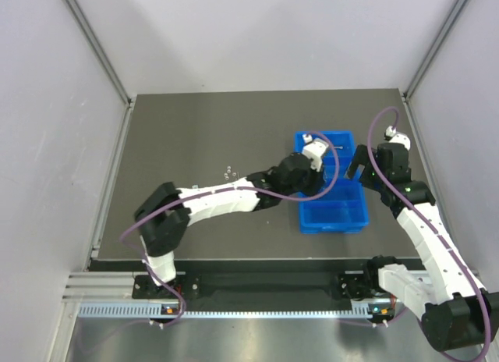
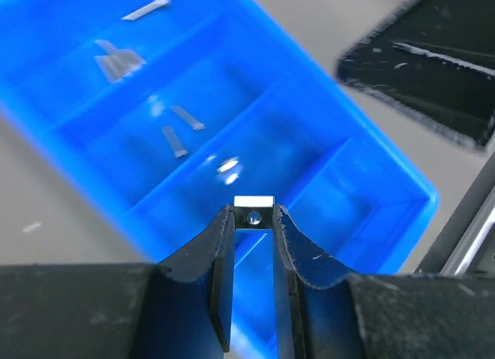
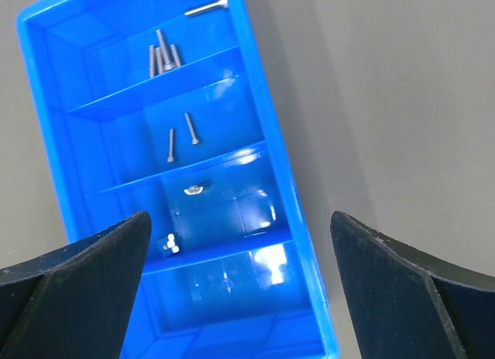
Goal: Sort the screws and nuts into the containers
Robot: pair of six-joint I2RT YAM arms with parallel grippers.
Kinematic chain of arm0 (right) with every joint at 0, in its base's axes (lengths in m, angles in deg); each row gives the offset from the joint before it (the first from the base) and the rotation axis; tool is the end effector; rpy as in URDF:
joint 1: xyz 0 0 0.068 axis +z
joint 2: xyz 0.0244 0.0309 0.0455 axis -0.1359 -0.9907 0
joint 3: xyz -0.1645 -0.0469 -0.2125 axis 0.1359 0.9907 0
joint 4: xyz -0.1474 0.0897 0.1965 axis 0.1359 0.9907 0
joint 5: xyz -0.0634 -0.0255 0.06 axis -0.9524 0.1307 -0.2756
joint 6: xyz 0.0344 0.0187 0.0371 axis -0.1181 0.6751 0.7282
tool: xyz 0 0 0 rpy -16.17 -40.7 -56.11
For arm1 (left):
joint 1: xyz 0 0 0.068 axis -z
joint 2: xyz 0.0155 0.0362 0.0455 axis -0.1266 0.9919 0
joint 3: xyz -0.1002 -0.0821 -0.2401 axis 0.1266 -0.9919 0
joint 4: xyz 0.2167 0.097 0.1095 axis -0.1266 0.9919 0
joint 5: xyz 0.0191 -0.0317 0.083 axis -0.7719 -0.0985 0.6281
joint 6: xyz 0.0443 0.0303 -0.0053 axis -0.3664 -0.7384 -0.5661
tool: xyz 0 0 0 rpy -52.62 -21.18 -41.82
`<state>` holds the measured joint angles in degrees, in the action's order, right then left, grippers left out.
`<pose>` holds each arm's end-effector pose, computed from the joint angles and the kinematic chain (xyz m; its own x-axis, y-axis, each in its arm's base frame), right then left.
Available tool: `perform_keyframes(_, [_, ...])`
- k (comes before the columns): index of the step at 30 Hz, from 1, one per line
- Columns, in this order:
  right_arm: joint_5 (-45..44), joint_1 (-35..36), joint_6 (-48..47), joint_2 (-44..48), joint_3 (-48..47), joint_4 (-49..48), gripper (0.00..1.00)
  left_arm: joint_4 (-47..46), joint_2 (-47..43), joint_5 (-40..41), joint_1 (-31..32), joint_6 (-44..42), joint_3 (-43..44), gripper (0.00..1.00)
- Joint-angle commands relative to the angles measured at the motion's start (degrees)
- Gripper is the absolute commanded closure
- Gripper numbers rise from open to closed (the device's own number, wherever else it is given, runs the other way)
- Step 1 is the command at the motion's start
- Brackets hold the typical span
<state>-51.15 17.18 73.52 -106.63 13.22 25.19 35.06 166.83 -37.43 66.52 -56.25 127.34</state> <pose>0.1935 0.0254 0.2951 -0.5717 0.3295 -0.7514 0.2444 0.9426 0.2274 0.2167 -0.3568 0.2688 -0.4597 0.1271 -0.8789 0.6934 0.6697 -0.2658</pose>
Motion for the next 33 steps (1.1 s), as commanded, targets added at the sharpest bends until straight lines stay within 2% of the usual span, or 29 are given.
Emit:
perform_keyframes(1, [-3.31,0.92,0.32,1.16,-1.14,0.08,0.00,-5.17,5.62,1.22,1.57,1.10,5.64,0.93])
perform_keyframes(9, [-6.66,2.15,0.58,1.77,-2.46,1.31,0.00,-7.46,11.27,4.92,1.84,0.93,8.64,0.89])
perform_keyframes(11, [-6.74,2.32,0.58,1.60,-2.38,1.23,0.00,-7.11,11.97,3.96,1.84,1.62,8.90,0.82])
perform_keyframes(14, [-6.66,2.32,0.58,1.69,-2.20,0.96,0.00,-7.20,11.10,2.55,2.02,2.42,8.38,0.61])
perform_keyframes(17, [-6.57,2.41,0.50,1.51,-2.20,0.87,0.00,-6.67,8.47,2.28,2.10,3.38,7.77,0.57])
perform_keyframes(19, [-6.57,2.41,0.50,1.51,-2.37,0.96,0.00,-5.44,5.66,4.03,2.02,4.00,7.59,0.56])
perform_keyframes(23, [-5.96,2.41,0.58,1.60,-2.46,0.87,0.00,0.17,-0.67,10.09,1.75,5.05,6.63,0.45])
perform_keyframes(25, [-5.52,2.50,0.50,1.69,-2.38,0.87,0.00,5.79,-5.50,15.18,1.23,5.32,5.66,0.39])
perform_keyframes(26, [-5.34,2.50,0.41,1.69,-2.38,0.87,0.00,8.42,-7.08,17.90,0.96,7.06,4.17,0.34])
perform_keyframes(27, [-5.17,2.59,0.49,1.69,-2.29,0.79,0.00,10.80,-10.58,24.80,0.35,8.47,3.12,0.26])
perform_keyframes(31, [-3.59,2.94,0.67,1.60,-1.68,0.00,0.01,22.91,-20.53,31.79,-4.21,15.67,-5.66,0.20])
perform_keyframes(33, [-3.06,3.20,0.67,1.51,-1.41,-0.53,0.00,26.62,-26.94,33.56,-8.34,22.61,-11.64,0.18])
